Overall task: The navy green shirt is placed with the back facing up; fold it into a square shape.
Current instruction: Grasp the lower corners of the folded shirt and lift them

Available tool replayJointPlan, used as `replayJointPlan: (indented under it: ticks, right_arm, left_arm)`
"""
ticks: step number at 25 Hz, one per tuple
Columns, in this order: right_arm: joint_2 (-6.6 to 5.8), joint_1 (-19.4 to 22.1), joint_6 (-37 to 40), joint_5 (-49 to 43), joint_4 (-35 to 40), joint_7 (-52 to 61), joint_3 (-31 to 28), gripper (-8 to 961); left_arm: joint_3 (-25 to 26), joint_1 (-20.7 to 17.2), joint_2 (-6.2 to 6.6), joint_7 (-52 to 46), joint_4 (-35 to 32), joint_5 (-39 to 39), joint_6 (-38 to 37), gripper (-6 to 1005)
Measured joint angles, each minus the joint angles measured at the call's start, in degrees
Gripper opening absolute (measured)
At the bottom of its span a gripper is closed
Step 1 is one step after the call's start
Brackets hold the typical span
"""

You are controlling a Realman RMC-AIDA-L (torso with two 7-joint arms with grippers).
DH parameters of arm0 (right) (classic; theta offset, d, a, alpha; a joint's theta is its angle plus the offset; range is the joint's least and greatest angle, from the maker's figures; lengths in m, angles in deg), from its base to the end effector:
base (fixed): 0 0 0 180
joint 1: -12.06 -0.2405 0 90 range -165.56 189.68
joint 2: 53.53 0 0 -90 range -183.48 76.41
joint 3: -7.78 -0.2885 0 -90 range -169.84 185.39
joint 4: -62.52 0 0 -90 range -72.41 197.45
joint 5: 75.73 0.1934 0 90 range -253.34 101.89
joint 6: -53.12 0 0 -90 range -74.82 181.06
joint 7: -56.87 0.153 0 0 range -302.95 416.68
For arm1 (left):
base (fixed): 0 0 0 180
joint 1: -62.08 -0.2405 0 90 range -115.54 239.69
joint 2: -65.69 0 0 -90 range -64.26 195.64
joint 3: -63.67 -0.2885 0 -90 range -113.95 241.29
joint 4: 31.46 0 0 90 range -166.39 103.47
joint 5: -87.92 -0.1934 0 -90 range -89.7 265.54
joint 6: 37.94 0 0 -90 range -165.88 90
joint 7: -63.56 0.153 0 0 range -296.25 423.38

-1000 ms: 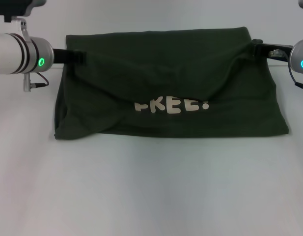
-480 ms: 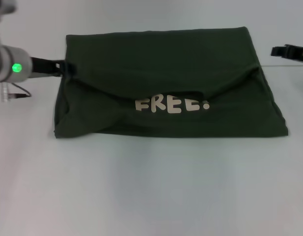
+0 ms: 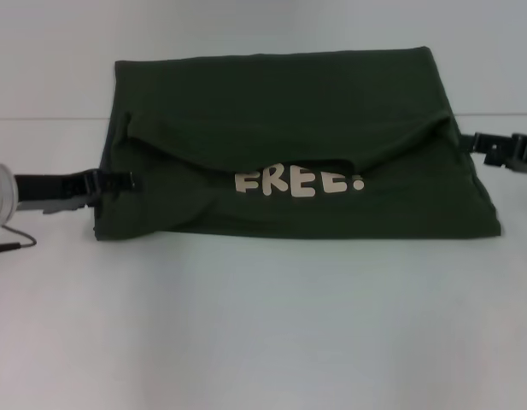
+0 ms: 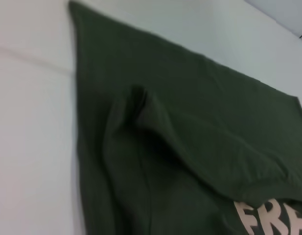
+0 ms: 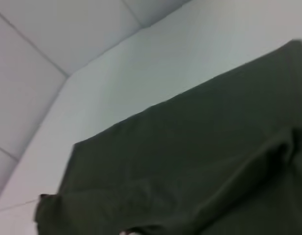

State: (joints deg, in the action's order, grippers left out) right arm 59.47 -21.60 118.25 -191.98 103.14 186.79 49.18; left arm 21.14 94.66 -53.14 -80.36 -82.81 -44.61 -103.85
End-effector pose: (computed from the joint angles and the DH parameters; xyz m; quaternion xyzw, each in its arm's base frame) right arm 0.3082 0.4137 0.0436 -0.7444 0.5635 0.2428 0.2633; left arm -0.3072 0.3993 0.0187 -0.7267 -0.6085 -0.1630 0.2740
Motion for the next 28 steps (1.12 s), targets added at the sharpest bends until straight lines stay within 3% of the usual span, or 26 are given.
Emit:
replayJointPlan:
  ticks: [3, 10, 28]
  right_arm:
    - [0.28, 1.4, 1.7, 2.5, -0.5, -1.4, -0.3, 767]
    - [0.32, 2.0, 3.1, 3.1, -1.1, -2.5, -1.3, 767]
    - [0.56, 2.0, 3.9, 3.1, -1.3, -2.4, -1.4, 766]
  left_arm:
    - [3.9, -0.2, 0.18, 2.6, 2.8, 1.4, -0.1, 770]
    - [5.5, 0.0, 0.42, 2.9, 7.4, 1.3, 1.9, 947]
    - [4.4, -0.7, -1.26, 7.4, 7.8, 1.5, 5.0, 839]
